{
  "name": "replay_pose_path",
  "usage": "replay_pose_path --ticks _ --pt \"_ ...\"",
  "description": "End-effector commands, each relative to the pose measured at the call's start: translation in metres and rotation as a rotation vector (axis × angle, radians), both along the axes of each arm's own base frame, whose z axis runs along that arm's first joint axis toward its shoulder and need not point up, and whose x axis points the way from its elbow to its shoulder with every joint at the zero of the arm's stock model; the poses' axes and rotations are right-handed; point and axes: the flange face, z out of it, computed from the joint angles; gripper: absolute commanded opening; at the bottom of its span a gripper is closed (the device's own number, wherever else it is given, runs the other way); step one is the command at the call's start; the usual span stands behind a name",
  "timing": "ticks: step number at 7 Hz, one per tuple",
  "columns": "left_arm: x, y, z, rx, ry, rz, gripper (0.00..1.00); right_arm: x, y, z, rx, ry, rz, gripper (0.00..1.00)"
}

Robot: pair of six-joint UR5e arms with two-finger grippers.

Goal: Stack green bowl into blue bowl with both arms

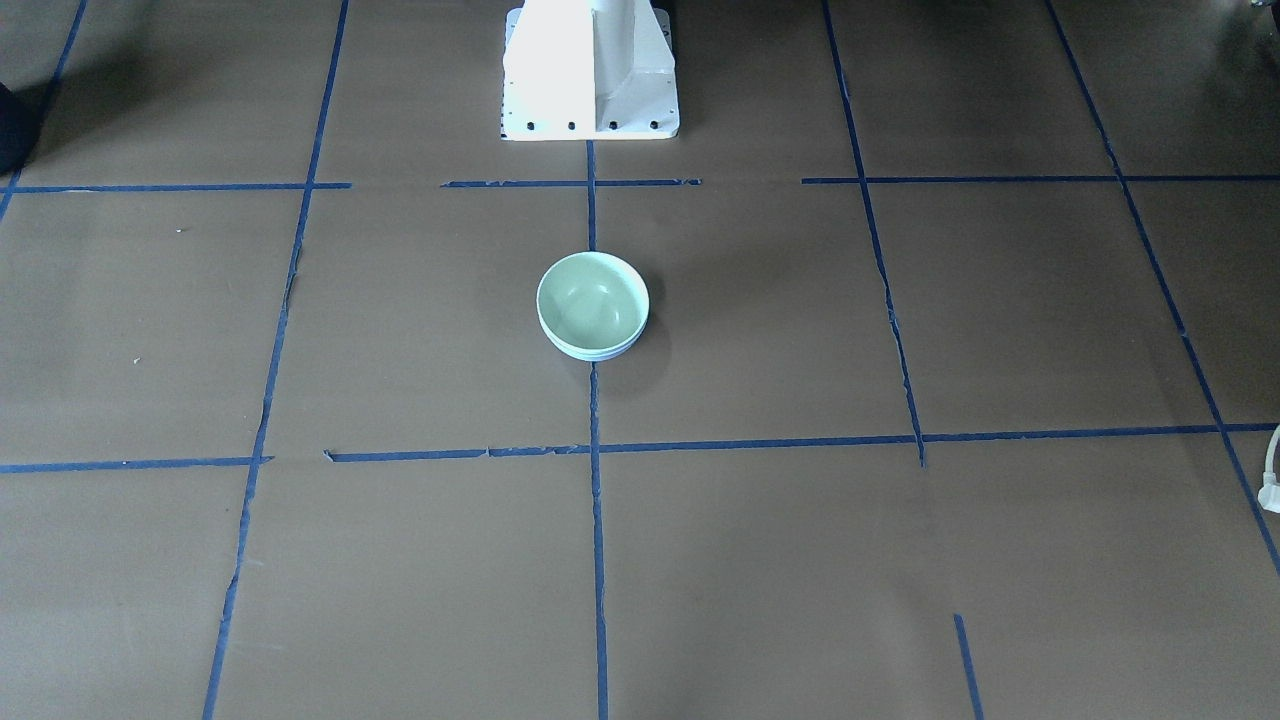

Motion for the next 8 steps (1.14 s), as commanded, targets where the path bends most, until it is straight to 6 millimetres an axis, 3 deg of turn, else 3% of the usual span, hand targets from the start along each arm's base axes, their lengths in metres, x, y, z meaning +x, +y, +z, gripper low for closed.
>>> replay_pose_path --ticks 1,3,4,6,7,8 --pt "-0.006 -0.005 0.009 -0.003 -0.075 0.005 1.0 0.0 -0.002 0.002 -0.003 0.001 0.0 1.0" --pt "-0.008 0.003 0.023 -0.026 -0.081 0.003 1.0 0.0 -0.002 0.004 -0.009 0.003 0.002 1.0" --pt "-0.008 0.003 0.016 -0.012 -0.081 0.001 1.0 0.0 -0.002 0.004 -0.008 0.001 0.001 1.0" --pt "-0.007 0.005 0.023 -0.035 -0.072 0.001 1.0 -0.001 -0.003 0.0 -0.002 0.0 0.003 1.0" --pt "-0.006 0.004 0.013 -0.022 -0.057 -0.002 1.0 -0.001 -0.002 0.003 -0.007 0.0 0.002 1.0" --pt "-0.002 0.006 0.02 -0.043 0.01 -0.007 1.0 -0.001 -0.001 0.003 -0.009 0.0 0.002 1.0"
